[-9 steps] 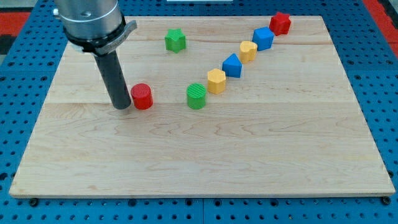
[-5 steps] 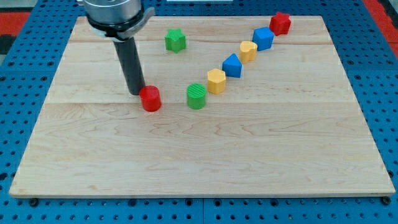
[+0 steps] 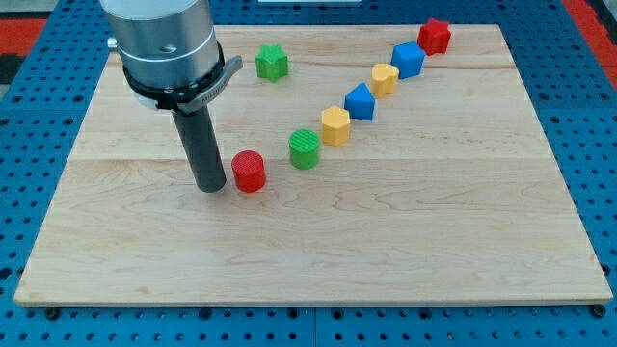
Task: Move the red circle towards the bottom of the green circle
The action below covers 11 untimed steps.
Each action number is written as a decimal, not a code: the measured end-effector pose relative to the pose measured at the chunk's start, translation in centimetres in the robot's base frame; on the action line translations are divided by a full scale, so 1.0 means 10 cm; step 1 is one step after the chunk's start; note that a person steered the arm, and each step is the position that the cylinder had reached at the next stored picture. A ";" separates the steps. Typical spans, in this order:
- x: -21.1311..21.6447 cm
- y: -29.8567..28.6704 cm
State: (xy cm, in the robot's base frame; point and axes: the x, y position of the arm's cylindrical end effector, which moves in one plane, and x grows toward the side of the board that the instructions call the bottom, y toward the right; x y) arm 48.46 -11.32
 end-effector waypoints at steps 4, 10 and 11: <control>-0.25 0.08; 0.31 0.34; 0.26 0.34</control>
State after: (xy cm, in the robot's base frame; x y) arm 51.09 -7.93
